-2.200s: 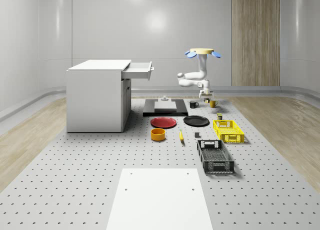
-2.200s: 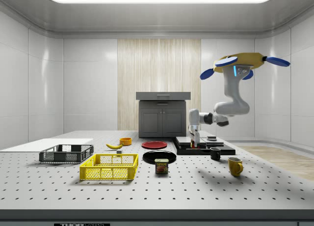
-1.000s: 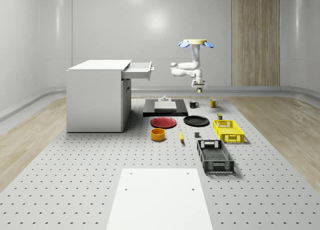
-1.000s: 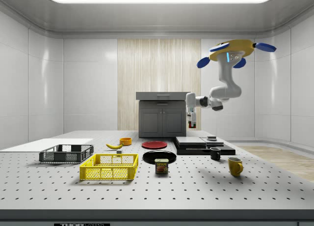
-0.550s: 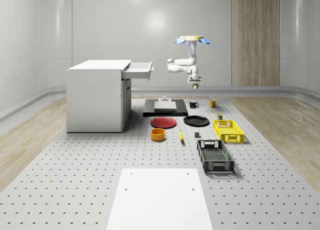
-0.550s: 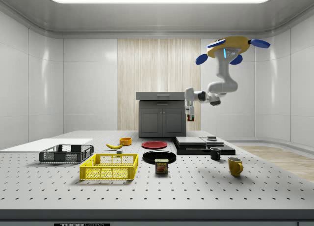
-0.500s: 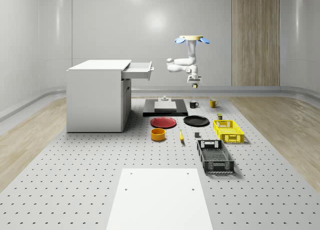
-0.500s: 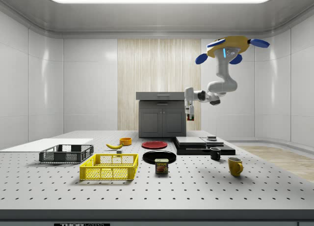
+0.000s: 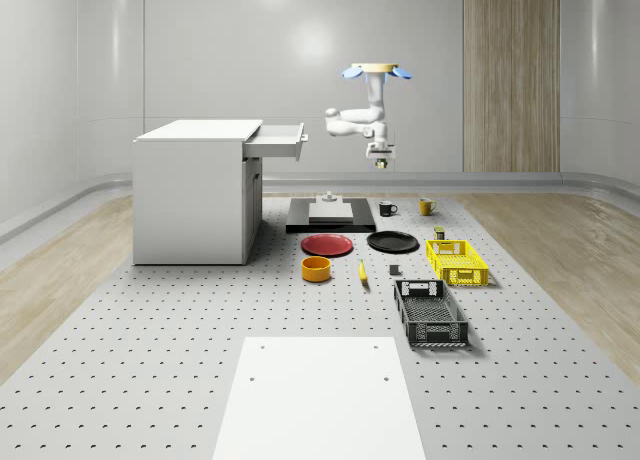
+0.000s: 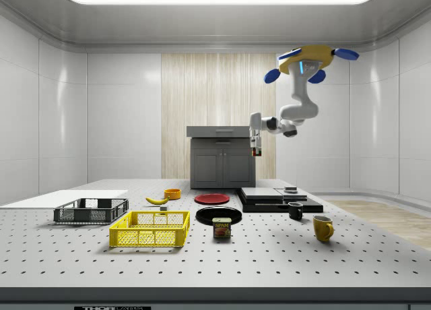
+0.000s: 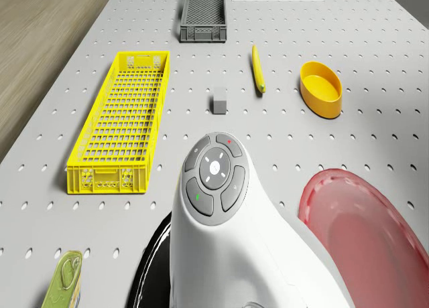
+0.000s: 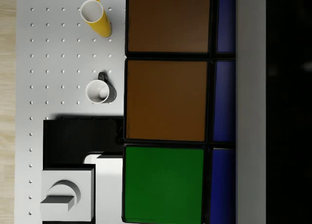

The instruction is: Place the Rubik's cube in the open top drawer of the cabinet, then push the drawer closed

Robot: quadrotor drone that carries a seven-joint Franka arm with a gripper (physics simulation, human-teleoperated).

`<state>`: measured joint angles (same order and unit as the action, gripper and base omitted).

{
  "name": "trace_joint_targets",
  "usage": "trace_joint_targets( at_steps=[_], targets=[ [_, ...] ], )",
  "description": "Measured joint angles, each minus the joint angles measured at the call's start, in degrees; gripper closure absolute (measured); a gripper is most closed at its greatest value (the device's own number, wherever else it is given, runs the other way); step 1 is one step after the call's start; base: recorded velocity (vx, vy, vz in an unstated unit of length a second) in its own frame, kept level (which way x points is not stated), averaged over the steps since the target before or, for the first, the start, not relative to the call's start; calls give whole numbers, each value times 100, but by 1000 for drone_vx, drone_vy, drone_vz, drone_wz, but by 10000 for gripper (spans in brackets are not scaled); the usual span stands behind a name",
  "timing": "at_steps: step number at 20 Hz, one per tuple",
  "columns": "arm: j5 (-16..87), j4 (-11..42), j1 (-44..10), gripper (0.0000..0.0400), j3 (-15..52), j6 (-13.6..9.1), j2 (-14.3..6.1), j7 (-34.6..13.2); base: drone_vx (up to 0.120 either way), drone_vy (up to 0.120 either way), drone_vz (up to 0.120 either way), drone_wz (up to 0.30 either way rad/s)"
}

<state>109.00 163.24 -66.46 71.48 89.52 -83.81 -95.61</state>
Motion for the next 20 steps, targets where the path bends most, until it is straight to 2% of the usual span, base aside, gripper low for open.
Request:
trace_joint_targets(
  at_steps=[7,20],
  targets=[
    [-23,-3,-18,80,9,48,-51,-14,114,-120,120,0],
    [-60,-9,-48,80,23,126,-135,-37,0,-120,120,0]
  ],
)
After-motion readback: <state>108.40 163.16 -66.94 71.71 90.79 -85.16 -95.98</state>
